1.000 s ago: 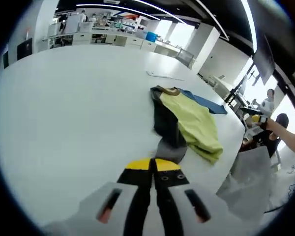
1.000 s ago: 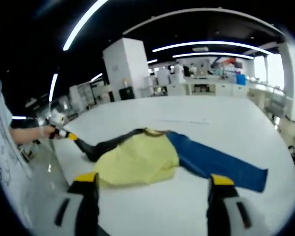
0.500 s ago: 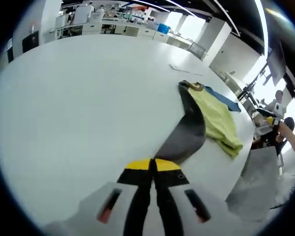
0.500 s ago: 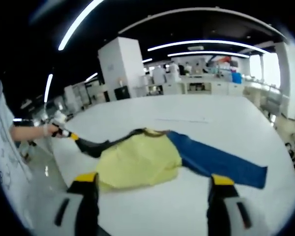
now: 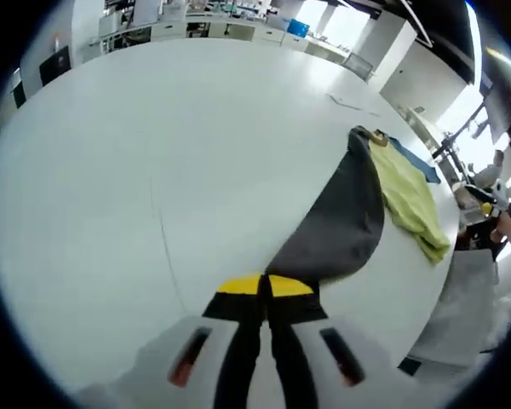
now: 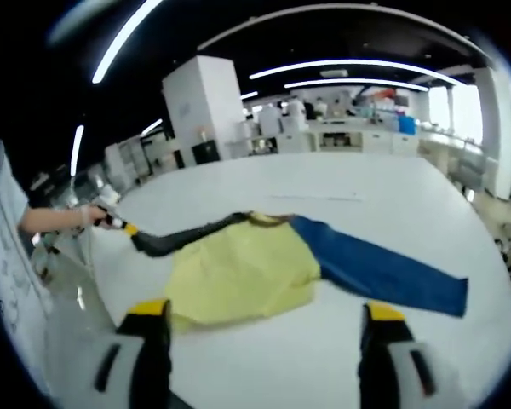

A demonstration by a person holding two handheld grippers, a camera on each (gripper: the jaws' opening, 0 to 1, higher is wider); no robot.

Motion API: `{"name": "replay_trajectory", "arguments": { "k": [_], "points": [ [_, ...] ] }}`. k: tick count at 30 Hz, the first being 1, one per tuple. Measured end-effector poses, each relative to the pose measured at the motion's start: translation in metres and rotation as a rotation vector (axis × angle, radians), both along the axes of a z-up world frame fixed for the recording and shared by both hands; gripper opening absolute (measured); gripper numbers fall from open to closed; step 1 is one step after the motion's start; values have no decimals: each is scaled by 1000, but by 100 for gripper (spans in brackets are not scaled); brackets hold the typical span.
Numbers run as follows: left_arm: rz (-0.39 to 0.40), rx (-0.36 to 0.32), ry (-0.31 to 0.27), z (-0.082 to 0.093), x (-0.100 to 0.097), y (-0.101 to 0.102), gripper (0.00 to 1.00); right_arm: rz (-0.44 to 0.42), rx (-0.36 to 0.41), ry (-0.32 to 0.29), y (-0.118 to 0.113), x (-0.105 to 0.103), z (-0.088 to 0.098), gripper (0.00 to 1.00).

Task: Fold the garment on the visible template until the final outline fits inside the template.

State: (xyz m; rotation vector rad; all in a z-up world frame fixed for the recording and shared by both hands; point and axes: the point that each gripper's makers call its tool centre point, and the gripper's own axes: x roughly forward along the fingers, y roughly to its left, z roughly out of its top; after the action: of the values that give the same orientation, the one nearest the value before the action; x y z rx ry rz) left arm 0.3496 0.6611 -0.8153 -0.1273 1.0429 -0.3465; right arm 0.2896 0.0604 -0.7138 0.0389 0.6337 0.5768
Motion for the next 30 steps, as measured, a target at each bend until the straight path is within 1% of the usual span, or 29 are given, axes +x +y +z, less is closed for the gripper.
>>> {"name": "replay_trajectory", "arguments": {
  "k": [1,2,3,4,5,7,10,12,16,17,18,19,20,24,30],
  "points": [
    [-1,7,5,-2,3,3,0,-2,-1,2,2,0,0,92],
    [-2,18,9,-6,11,12,0,-6,-3,6,3,0,-1,92],
    [-4,25,11,-7,16,16,0,-9,-4,8,5,0,-1,92],
    [0,30,14,-9,15,18,0,-12,-4,10,6,0,-2,92],
    [0,37,15,-10,7,17,0,-16,-4,13,6,1,-2,92],
    [-4,55,22,-15,17,23,0,-20,-3,16,7,1,-3,92],
    [-29,103,33,-20,31,31,0,-23,-7,23,11,1,-4,92],
    [-30,106,31,-24,42,34,0,-28,-6,24,12,1,-4,92],
    [-52,129,50,-31,55,35,0,-35,-9,29,14,3,-4,92],
    [-68,139,73,-37,55,36,0,-35,-12,32,14,4,-5,92],
    [-93,156,82,-37,52,34,0,-35,-12,33,15,4,-4,92],
    [-85,152,77,-35,52,31,0,-35,-13,34,14,4,-4,92],
    [-74,150,79,-36,53,34,0,-35,-12,34,14,5,-4,92],
    [-76,145,88,-35,49,34,0,-40,-10,30,15,7,-3,92],
    [-70,143,74,-32,46,32,0,-42,-10,27,17,4,-1,92]
  ]
}}
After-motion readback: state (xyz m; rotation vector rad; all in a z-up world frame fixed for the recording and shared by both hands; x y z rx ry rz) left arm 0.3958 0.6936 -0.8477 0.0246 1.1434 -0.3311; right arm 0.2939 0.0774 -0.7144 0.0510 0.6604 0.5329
